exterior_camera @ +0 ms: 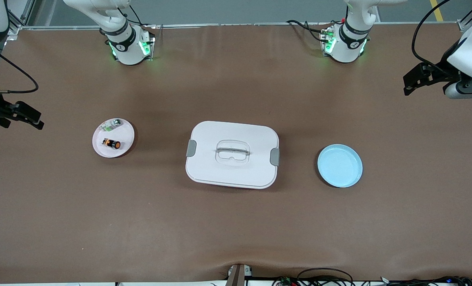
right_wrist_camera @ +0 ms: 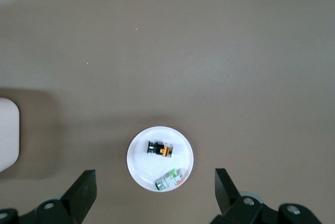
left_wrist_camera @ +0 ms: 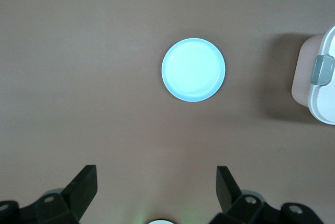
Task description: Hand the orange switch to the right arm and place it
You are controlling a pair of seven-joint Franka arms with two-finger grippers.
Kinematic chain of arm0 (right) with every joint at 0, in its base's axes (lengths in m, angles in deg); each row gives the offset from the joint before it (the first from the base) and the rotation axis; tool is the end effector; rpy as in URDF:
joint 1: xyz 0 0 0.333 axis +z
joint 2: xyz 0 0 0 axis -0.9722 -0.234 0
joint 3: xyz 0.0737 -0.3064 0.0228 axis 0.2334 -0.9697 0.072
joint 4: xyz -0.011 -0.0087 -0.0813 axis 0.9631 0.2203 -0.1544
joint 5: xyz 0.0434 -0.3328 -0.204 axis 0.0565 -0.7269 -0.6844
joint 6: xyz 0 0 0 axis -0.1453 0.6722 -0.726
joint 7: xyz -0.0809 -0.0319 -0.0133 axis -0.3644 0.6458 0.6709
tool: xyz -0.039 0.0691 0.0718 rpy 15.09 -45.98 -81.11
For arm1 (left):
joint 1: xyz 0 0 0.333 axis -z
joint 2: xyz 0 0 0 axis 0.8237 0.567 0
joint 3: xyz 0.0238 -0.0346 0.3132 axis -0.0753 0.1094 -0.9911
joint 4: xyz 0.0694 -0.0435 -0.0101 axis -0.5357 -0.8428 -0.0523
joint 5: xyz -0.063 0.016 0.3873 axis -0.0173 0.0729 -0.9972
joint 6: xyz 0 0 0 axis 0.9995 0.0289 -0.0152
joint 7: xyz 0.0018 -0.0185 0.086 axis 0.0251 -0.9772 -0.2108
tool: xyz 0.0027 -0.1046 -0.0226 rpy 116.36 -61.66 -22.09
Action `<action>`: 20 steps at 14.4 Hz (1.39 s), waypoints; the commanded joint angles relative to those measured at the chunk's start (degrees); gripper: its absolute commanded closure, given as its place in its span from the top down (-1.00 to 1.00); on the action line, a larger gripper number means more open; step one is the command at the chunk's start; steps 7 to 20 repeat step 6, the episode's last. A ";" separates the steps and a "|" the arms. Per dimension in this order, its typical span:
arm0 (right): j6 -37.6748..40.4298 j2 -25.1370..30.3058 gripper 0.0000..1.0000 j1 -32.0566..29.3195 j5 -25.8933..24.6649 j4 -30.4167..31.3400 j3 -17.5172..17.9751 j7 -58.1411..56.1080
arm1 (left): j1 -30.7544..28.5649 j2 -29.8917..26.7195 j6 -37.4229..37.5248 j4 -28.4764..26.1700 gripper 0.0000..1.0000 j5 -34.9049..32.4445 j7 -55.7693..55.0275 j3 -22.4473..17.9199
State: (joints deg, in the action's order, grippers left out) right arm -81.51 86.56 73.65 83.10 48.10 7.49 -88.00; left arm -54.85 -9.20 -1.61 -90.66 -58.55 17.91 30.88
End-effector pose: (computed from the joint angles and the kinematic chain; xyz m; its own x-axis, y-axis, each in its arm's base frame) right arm 0.5631 -0.0418 0.5958 0.9947 -0.0675 0.0770 -0.0677 -0.9977 -0.0001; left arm 0.5297 -0.0732 0.6565 0.9996 -0.0177 -0.0203 -0.0187 -0.9985 -0.0506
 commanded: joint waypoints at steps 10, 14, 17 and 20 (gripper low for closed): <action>7.47 0.98 1.00 -2.11 0.87 -6.04 2.22 -0.70 | -0.08 -0.63 1.47 0.49 1.00 0.78 0.75 0.23; 7.47 0.98 1.00 -2.11 0.87 -6.04 2.22 -0.70 | -0.08 -0.63 1.47 0.49 1.00 0.78 0.75 0.23; 7.47 0.98 1.00 -2.11 0.87 -6.04 2.22 -0.70 | -0.08 -0.63 1.47 0.49 1.00 0.78 0.75 0.23; 7.47 0.98 1.00 -2.11 0.87 -6.04 2.22 -0.70 | -0.08 -0.63 1.47 0.49 1.00 0.78 0.75 0.23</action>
